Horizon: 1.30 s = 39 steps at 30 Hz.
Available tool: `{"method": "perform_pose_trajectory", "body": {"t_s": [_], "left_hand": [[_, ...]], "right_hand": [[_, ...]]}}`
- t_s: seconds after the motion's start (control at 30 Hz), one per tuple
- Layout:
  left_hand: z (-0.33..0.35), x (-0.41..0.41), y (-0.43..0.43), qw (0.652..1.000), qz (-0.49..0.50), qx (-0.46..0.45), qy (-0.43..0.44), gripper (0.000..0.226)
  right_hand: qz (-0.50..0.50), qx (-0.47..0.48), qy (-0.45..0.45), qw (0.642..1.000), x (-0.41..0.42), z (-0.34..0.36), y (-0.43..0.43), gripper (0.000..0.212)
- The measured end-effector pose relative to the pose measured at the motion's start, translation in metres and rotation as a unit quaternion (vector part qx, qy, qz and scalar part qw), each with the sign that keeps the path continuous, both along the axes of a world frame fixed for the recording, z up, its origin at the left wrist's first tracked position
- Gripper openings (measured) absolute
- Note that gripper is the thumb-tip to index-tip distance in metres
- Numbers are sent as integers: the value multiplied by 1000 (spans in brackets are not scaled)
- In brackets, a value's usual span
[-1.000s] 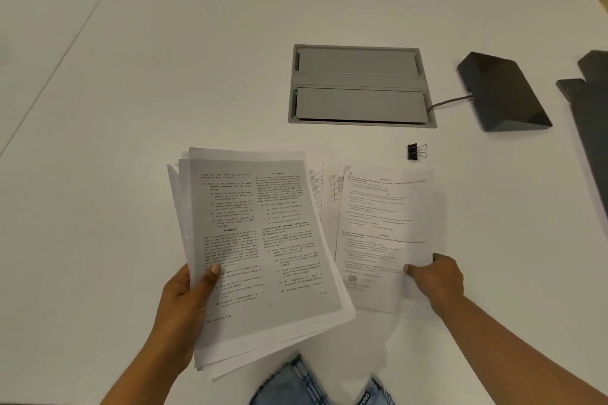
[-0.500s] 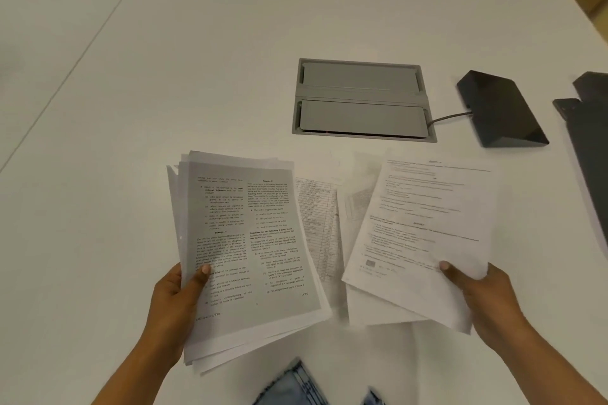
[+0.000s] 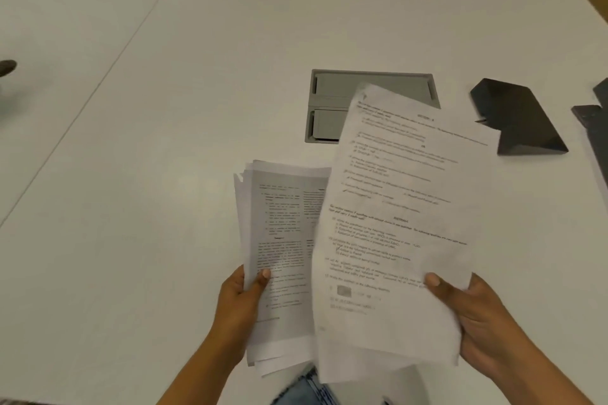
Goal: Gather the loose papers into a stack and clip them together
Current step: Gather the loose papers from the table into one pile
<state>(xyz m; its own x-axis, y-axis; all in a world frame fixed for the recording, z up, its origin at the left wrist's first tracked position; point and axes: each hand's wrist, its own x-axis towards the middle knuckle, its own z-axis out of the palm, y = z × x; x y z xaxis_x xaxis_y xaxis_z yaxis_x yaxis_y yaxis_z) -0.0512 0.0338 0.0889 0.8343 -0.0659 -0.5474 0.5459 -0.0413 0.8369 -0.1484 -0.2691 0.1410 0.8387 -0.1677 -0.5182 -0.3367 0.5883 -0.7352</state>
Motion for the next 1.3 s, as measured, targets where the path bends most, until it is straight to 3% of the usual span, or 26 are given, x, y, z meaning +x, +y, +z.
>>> {"method": "perform_pose_trajectory", "body": {"t_s": [0.2,0.33,0.5,0.6,0.73,0.77,0.9,1.03,1.17,1.3], "left_hand": [[0,-6,-16,999,-40,-4,14,21],[-1,-8,-18,999,-44,6,30,14],[14,-7,-27,995,-66,-60,43,16],[23,-8,-30,994,-76,-73,19,19],[33,-4,-32,990,-87,-114,9,21],[36,-3,-33,989,-95,-116,4,21],[42,-1,-42,991,-106,-82,-2,29],[46,4,-51,989,-59,-114,71,59],[50,12,-56,987,-104,-123,-4,28],[51,21,-65,983,-142,-113,-20,32]], "right_hand": [[15,6,7,1000,-4,5,7,37],[90,-17,-43,995,2,29,7,61],[67,-62,-11,996,15,32,10,41],[55,-144,33,988,14,25,4,47],[69,-303,76,947,12,12,0,56],[82,-302,71,947,12,9,-1,56],[112,-117,53,985,13,3,0,46],[131,-198,45,970,12,-3,-1,56],[164,-267,29,949,16,-2,-4,71],[175,-353,5,919,29,2,-7,71]]}}
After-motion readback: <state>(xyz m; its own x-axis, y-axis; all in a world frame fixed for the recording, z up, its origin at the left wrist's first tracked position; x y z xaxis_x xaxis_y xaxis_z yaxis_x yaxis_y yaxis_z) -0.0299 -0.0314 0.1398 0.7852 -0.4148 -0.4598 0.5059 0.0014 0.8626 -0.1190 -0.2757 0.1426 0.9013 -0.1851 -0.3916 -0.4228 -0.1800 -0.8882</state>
